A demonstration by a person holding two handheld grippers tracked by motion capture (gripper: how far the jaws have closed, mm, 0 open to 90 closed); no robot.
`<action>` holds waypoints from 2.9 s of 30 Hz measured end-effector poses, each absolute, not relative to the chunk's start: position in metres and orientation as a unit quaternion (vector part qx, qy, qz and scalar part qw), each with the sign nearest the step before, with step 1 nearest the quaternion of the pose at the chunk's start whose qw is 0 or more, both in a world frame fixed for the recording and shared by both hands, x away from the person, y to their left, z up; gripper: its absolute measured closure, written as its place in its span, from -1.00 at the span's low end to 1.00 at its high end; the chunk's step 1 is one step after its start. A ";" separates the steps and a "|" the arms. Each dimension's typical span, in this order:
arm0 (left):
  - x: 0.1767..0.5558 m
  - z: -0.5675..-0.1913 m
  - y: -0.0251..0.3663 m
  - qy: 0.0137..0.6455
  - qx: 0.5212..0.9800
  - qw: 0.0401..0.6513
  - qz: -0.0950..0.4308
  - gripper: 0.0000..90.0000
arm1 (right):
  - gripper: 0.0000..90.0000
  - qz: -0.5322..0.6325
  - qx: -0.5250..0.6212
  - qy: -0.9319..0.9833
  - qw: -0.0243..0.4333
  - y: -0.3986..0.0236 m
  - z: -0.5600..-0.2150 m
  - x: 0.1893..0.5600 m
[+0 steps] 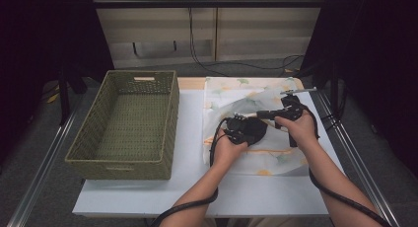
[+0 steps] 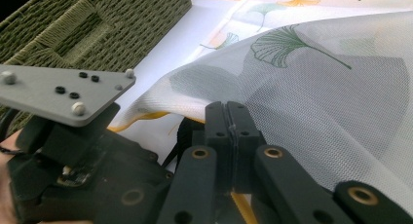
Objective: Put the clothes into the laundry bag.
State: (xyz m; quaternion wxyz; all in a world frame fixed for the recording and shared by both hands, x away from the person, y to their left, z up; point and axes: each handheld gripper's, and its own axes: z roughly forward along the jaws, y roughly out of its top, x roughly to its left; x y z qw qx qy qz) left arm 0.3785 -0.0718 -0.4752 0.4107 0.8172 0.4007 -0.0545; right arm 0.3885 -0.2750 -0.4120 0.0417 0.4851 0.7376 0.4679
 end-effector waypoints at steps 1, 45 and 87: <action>0.377 -0.475 -0.073 0.399 0.818 0.411 -0.054 1.00 | 0.99 0.468 0.485 0.737 0.041 -0.275 -0.412 0.388; 0.408 -0.487 -0.067 0.450 0.791 0.415 0.003 1.00 | 0.99 0.475 0.489 0.731 0.026 -0.282 -0.413 0.387; 0.396 -0.476 -0.035 0.454 0.800 0.393 -0.005 1.00 | 0.99 0.471 0.483 0.737 0.034 -0.275 -0.409 0.386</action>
